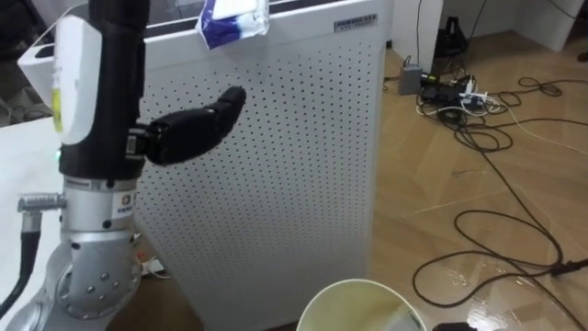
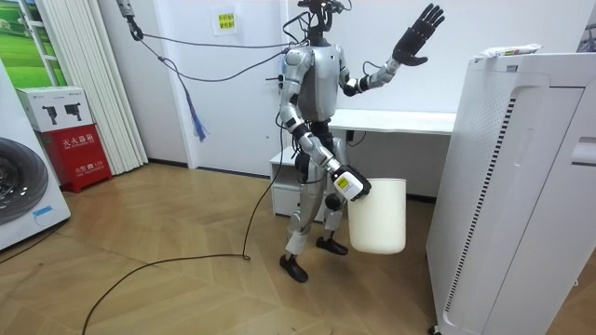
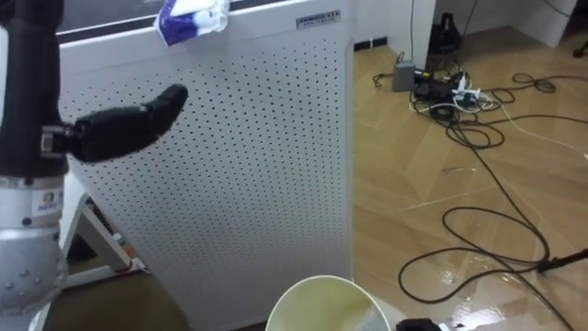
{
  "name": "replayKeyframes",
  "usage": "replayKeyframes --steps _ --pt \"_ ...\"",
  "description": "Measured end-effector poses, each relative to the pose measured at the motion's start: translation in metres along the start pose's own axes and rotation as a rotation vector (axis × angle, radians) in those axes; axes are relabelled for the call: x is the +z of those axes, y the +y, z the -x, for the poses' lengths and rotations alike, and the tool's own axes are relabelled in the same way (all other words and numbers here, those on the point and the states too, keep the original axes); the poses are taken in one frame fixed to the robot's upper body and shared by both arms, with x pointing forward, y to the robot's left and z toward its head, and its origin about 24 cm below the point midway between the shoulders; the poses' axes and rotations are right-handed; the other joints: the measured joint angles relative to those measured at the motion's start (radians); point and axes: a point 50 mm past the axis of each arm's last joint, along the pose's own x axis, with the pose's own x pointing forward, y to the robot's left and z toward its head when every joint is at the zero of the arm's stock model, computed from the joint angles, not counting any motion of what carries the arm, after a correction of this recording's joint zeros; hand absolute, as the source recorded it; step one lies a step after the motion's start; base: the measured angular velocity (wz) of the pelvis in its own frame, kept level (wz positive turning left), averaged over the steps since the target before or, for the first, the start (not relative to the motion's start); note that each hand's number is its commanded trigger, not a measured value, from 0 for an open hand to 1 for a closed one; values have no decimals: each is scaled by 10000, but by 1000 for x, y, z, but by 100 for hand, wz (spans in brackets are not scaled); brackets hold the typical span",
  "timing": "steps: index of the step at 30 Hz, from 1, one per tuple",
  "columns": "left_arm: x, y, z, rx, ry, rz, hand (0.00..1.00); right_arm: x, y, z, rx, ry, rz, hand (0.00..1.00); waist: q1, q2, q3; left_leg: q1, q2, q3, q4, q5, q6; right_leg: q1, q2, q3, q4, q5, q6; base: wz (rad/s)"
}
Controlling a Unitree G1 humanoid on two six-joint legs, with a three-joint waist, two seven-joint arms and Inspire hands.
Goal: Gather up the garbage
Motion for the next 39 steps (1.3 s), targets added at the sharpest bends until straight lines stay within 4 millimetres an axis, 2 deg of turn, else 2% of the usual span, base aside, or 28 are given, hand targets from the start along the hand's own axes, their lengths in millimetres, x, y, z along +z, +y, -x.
replayKeyframes --steps 3,10,14,16,19,24,27,33,39 --pt "-2 0 -6 -212 95 -218 0 3 0 0 3 -42 6 100 -86 -4 3 35 6 35 15 0 0 10 14 257 -1 0 0 -3" --pt "-17 0 -38 -115 456 -542 0 0 -3 0 -73 285 -48 100 -61 92 27 70 22 100 -56 -8 10 -21 25 322 -1 0 0 -2" --pt "-21 -1 -38 -314 819 -532 0 -3 -3 0 -82 613 -17 100 -78 209 13 52 27 157 -86 -10 13 -95 26 436 0 1 0 -6" --pt "-26 -2 -38 -624 1055 -663 0 -5 -4 0 -14 805 74 100 -131 308 -21 16 24 166 -82 -10 13 -140 22 470 13 1 1 0" --pt "-35 -1 -44 -1403 1141 -1273 0 -4 -8 1 175 840 334 100 -188 429 -13 24 22 208 -59 -8 15 -135 6 526 10 1 1 -1" --pt "-44 -2 -56 -2192 1259 -1875 0 -4 -9 1 301 880 389 100 -219 469 1 264 28 311 -161 -7 14 14 -12 583 -6 0 1 -5" --pt "-48 -4 -55 -2553 1452 -1926 0 -3 -9 0 320 860 401 100 -201 473 6 344 50 472 -194 -7 14 13 -18 760 -8 0 1 -12" --pt "-58 -7 -52 -3307 2239 -1295 0 -3 -10 0 310 885 427 100 -210 496 3 220 67 522 -139 -12 18 -85 -15 746 2 1 1 -2" --pt "-67 -7 -57 -3664 2944 -516 0 -2 -10 0 309 848 449 100 -194 582 2 95 111 594 -153 -19 28 -244 14 754 29 2 2 -1"
